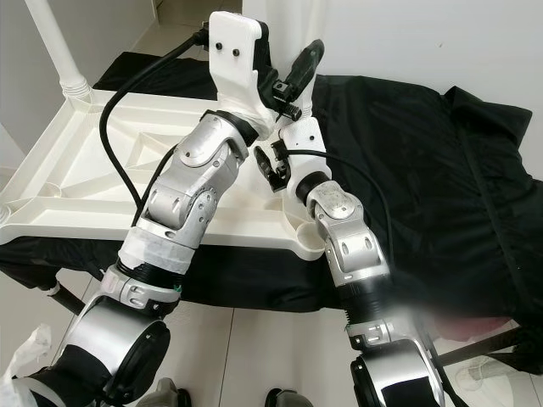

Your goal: Building children table

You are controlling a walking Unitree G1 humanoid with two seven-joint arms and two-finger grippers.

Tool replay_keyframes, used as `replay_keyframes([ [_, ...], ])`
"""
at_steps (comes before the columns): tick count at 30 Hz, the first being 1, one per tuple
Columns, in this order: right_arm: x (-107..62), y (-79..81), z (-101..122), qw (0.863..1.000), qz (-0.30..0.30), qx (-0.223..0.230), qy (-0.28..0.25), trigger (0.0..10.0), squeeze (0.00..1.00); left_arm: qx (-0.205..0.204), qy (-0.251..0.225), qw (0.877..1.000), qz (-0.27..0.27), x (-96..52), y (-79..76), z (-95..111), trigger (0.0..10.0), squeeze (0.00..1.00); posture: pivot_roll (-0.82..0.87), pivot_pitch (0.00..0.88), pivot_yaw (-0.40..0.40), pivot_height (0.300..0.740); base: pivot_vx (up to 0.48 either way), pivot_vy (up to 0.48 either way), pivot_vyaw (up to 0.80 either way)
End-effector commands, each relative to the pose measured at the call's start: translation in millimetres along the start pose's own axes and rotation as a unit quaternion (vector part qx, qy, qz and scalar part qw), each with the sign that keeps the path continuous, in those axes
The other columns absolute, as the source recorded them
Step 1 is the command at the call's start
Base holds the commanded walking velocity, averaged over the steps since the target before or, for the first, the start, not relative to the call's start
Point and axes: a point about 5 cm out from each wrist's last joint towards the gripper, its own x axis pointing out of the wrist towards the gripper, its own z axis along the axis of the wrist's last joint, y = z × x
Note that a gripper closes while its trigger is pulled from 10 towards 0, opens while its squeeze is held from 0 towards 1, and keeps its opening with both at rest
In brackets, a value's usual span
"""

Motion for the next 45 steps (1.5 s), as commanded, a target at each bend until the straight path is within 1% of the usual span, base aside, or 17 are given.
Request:
replay_keyframes([
  [1,-0.1,-2.2,5.3,1.0,-0.003,0.0,-0.014,10.0,0.0,0.003,-0.011,1.0,-0.011,2.0,-7.6,4.3,10.0,0.0,0.01,0.098,-0.064,0.74,0.0,0.0,0.0],
  [3,-0.5,-2.8,6.2,1.0,-0.003,0.003,-0.016,10.0,0.0,0.004,-0.011,1.0,-0.01,1.8,-7.9,4.4,10.0,0.0,0.01,0.099,-0.063,0.74,0.0,0.0,0.0],
  [5,-0.9,-3.3,6.1,1.0,-0.004,0.002,-0.015,3.8,0.0,0.003,-0.011,1.0,-0.011,1.6,-8.5,3.9,10.0,0.0,0.01,0.1,-0.064,0.74,0.0,0.0,0.0],
  [9,-1.4,-3.4,6.7,1.0,-0.003,0.001,-0.018,3.5,0.0,0.004,-0.01,1.0,-0.011,1.2,-8.8,3.2,10.0,0.0,0.01,0.101,-0.064,0.74,0.0,0.0,0.0],
  [10,-1.3,-3.8,6.6,1.0,-0.004,0.004,-0.018,0.0,0.0,0.005,-0.008,1.0,-0.011,1.0,-8.8,2.6,10.0,0.0,0.01,0.102,-0.064,0.74,0.0,0.0,0.0],
  [17,-1.6,-3.9,3.7,1.0,-0.008,0.024,-0.013,0.0,0.0,0.006,-0.007,1.0,-0.018,0.4,-10.3,2.0,10.0,0.0,0.02,0.103,-0.065,0.74,0.0,0.0,0.0],
  [18,-1.7,-4.9,2.1,0.999,-0.02,0.035,-0.008,0.0,0.0,-0.005,-0.007,1.0,-0.022,-0.2,-10.4,2.1,10.0,0.88,0.02,0.104,-0.065,0.74,0.0,0.0,0.0],
  [19,-1.9,-5.5,1.5,0.999,-0.027,0.042,-0.008,10.0,0.0,-0.015,-0.01,0.999,-0.026,-0.9,-10.4,2.5,10.0,1.0,0.02,0.103,-0.065,0.74,0.0,0.0,0.0],
  [23,-1.9,-7.6,1.5,0.998,-0.04,0.057,-0.008,10.0,0.0,-0.017,-0.01,0.999,-0.036,-2.4,-10.7,3.4,10.0,1.0,0.02,0.104,-0.066,0.74,0.0,0.0,0.0],
  [25,-2.2,-9.6,1.6,0.996,-0.051,0.071,-0.009,10.0,0.0,0.004,-0.008,0.999,-0.053,-3.8,-13.2,4.7,10.0,1.0,0.02,0.104,-0.066,0.74,0.0,0.0,0.0],
  [26,-2.3,-10.4,1.6,0.996,-0.056,0.075,-0.009,10.0,0.0,0.007,-0.008,0.998,-0.058,-4.4,-13.8,5.1,10.0,0.0,0.02,0.104,-0.067,0.74,0.0,0.0,0.0],
  [29,-2.5,-11.3,1.2,0.995,-0.06,0.078,-0.009,10.0,0.0,-0.013,-0.016,0.998,-0.061,-5.9,-13.1,8.1,10.0,0.0,0.02,0.104,-0.068,0.74,0.0,0.0,0.0],
  [30,-3.1,-15.2,-0.3,0.993,-0.076,0.091,-0.006,10.0,0.0,-0.072,-0.044,0.994,-0.063,-12.1,-4.8,17.7,10.0,0.0,0.02,0.102,-0.067,0.74,0.0,0.0,0.0],
  [32,-3.5,-17.2,-0.9,0.992,-0.084,0.096,-0.006,10.0,0.0,-0.089,-0.055,0.993,-0.063,-15.1,-0.5,21.7,10.0,0.0,0.02,0.102,-0.067,0.74,0.0,0.0,0.0],
  [34,-4.5,-23.0,-1.5,0.988,-0.106,0.109,-0.008,10.0,0.0,-0.114,-0.068,0.99,-0.048,-22.0,13.5,27.6,10.0,0.0,0.02,0.1,-0.07,0.74,0.0,0.0,0.0],
  [43,-9.4,-36.3,-3.7,0.978,-0.167,0.125,-0.019,10.0,0.0,-0.092,-0.032,0.995,0.023,-46.8,47.2,12.5,10.0,0.0,0.03,0.103,-0.076,0.74,0.0,0.0,0.0],
  [45,-9.4,-36.3,-3.7,0.978,-0.167,0.125,-0.019,10.0,0.0,-0.092,-0.032,0.995,0.023,-46.8,47.2,12.5,10.0,0.0,0.03,0.103,-0.076,0.74,0.0,0.0,0.0],
])
